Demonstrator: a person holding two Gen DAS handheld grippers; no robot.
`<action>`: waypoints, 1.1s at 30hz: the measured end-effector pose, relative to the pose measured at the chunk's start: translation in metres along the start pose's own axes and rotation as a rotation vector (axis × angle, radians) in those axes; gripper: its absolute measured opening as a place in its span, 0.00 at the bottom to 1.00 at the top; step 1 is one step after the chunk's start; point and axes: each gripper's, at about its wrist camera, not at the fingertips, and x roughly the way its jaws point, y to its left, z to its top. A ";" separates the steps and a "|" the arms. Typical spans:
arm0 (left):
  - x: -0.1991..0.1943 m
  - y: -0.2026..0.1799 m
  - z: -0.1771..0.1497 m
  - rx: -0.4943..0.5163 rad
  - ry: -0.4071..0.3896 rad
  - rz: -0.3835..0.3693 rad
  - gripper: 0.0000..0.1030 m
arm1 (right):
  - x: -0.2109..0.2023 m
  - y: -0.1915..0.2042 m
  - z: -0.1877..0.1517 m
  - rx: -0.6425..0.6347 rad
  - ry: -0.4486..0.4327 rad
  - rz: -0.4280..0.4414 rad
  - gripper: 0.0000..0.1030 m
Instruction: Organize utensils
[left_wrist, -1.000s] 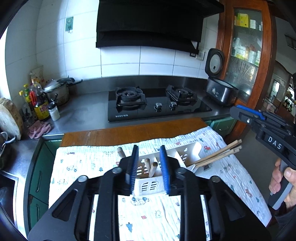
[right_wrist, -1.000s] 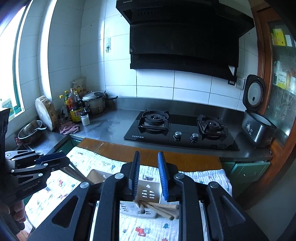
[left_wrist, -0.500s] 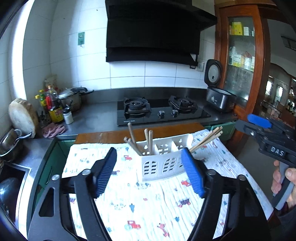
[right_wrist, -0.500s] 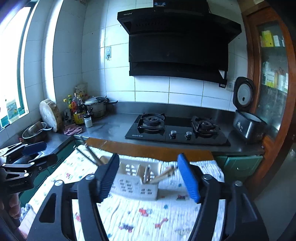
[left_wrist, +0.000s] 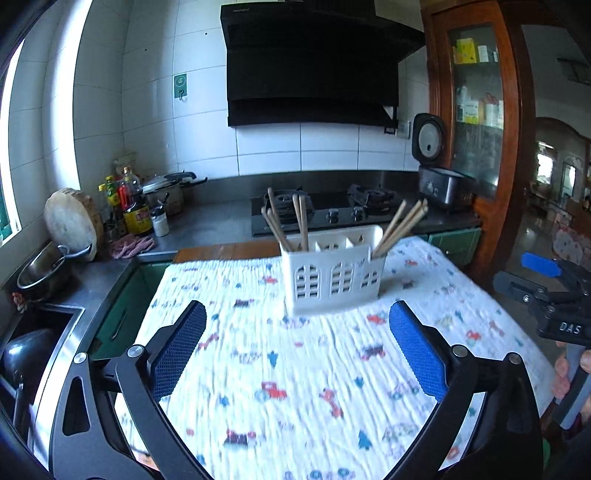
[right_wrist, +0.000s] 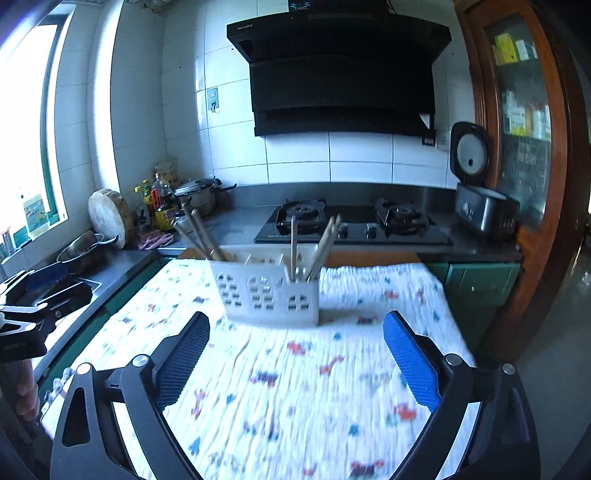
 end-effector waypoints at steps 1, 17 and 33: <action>-0.001 -0.001 -0.005 0.009 0.003 0.013 0.95 | -0.002 0.001 -0.005 -0.003 0.005 0.002 0.90; -0.004 -0.002 -0.068 -0.025 0.082 0.044 0.95 | -0.028 0.010 -0.072 0.035 0.020 -0.022 0.93; -0.004 -0.005 -0.086 -0.011 0.102 0.057 0.95 | -0.023 0.018 -0.096 0.011 0.073 -0.031 0.93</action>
